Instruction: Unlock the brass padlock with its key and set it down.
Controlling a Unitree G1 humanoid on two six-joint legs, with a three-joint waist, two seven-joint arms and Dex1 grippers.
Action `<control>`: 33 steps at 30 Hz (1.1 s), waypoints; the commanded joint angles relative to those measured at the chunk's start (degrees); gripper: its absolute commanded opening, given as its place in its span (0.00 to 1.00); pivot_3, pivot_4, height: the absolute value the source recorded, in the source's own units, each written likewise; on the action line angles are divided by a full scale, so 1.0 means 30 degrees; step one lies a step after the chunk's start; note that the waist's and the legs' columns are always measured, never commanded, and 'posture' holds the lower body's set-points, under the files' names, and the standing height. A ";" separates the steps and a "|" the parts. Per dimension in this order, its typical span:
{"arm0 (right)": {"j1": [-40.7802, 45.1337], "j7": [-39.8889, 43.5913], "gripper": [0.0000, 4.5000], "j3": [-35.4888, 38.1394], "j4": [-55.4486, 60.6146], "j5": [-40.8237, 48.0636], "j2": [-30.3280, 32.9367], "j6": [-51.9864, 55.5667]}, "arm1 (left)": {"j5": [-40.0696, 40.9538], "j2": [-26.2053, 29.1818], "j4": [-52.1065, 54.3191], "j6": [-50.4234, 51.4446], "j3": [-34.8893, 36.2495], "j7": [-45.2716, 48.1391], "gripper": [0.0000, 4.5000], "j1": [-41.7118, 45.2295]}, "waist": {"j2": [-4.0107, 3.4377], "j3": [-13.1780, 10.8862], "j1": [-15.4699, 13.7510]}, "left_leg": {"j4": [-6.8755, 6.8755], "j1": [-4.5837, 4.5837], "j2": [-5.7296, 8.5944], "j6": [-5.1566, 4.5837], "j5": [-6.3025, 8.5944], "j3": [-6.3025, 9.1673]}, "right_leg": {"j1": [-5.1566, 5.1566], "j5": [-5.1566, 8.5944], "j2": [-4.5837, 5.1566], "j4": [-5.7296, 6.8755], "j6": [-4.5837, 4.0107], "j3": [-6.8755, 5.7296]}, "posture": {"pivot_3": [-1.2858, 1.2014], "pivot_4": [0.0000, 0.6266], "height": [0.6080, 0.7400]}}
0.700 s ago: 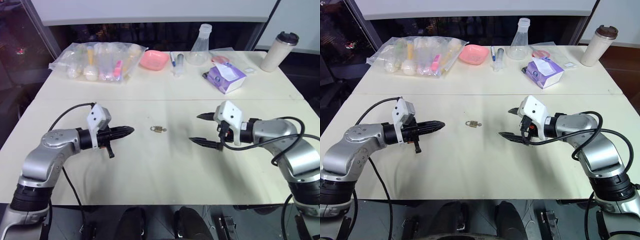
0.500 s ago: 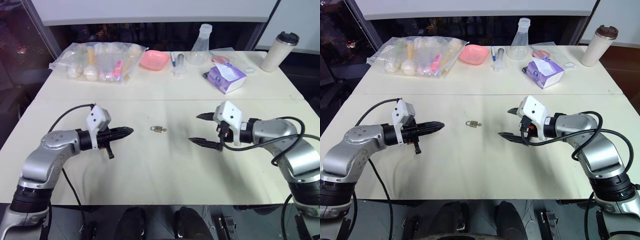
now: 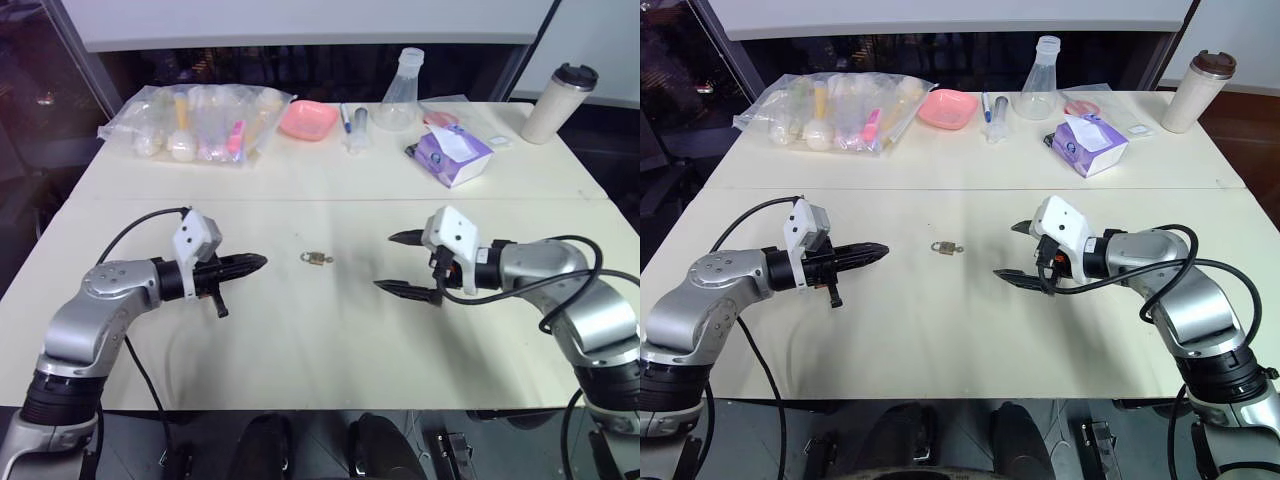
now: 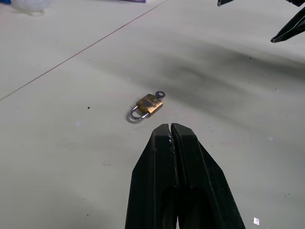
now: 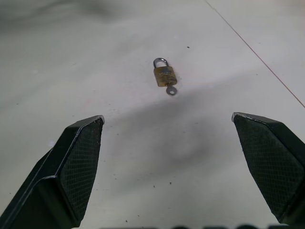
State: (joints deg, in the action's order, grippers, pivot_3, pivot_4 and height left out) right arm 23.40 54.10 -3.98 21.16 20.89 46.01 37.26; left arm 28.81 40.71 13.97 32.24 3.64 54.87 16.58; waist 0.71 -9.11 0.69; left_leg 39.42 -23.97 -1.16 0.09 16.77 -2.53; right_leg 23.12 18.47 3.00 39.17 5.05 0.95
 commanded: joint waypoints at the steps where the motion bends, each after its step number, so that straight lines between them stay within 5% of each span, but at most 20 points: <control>1: 0.0477 -0.0083 0.99 0.0164 0.0275 0.0018 -0.0065 -0.0298 | 0.0136 0.0334 0.0243 -0.0063 0.0287 0.0129 0.00 0.0282 | 0.0000 0.0000 -0.0001 | 0.0000 0.0000 0.0000 0.0000 0.0000 0.0000 | 0.0000 0.0000 0.0000 0.0001 0.0000 0.0001 | 0.52 0.24 0.81; 22: 0.5048 0.1105 0.99 -0.3658 -0.6981 -0.2868 -0.3946 -0.4429 | -0.1456 0.0135 -0.0723 -0.1262 -0.0415 -0.0292 0.00 0.0994 | -0.0002 -0.0002 -0.0084 | 0.0000 -0.0015 0.0012 0.0004 -0.0003 -0.0016 | 0.0030 0.0000 -0.0002 0.0015 0.0000 -0.0004 | 0.52 0.24 0.81; 25: 0.5185 0.1167 1.00 -0.3637 -0.6980 -0.3064 -0.4116 -0.4670 | -0.2587 -0.0599 -0.2236 -0.2447 -0.1626 -0.0169 0.18 0.2010 | -0.0001 -0.0002 -0.0073 | 0.0007 -0.0014 0.0035 0.0002 -0.0004 -0.0017 | 0.0024 -0.0001 0.0023 0.0018 0.0001 -0.0010 | 0.52 0.24 0.81; 33: 0.4522 0.1609 1.00 -0.3403 -0.5768 -0.3289 -0.3533 -0.4279 | -0.4346 -0.0649 -0.8565 -0.6952 -0.4058 0.4818 0.93 0.5619 | -0.0001 -0.0002 0.0002 | 0.0006 -0.0021 0.0025 0.0011 -0.0010 -0.0027 | 0.0050 -0.0001 -0.0010 0.0027 0.0002 -0.0019 | 0.52 0.24 0.81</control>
State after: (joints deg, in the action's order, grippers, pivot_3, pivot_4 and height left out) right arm 36.76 58.80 -15.47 1.18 10.85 34.95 24.63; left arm 17.75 38.01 -8.06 15.78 -7.84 65.80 31.51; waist 0.70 -9.11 0.70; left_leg 39.45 -24.03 -1.08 0.12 16.74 -2.63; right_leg 23.27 18.47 2.95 39.25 5.05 0.87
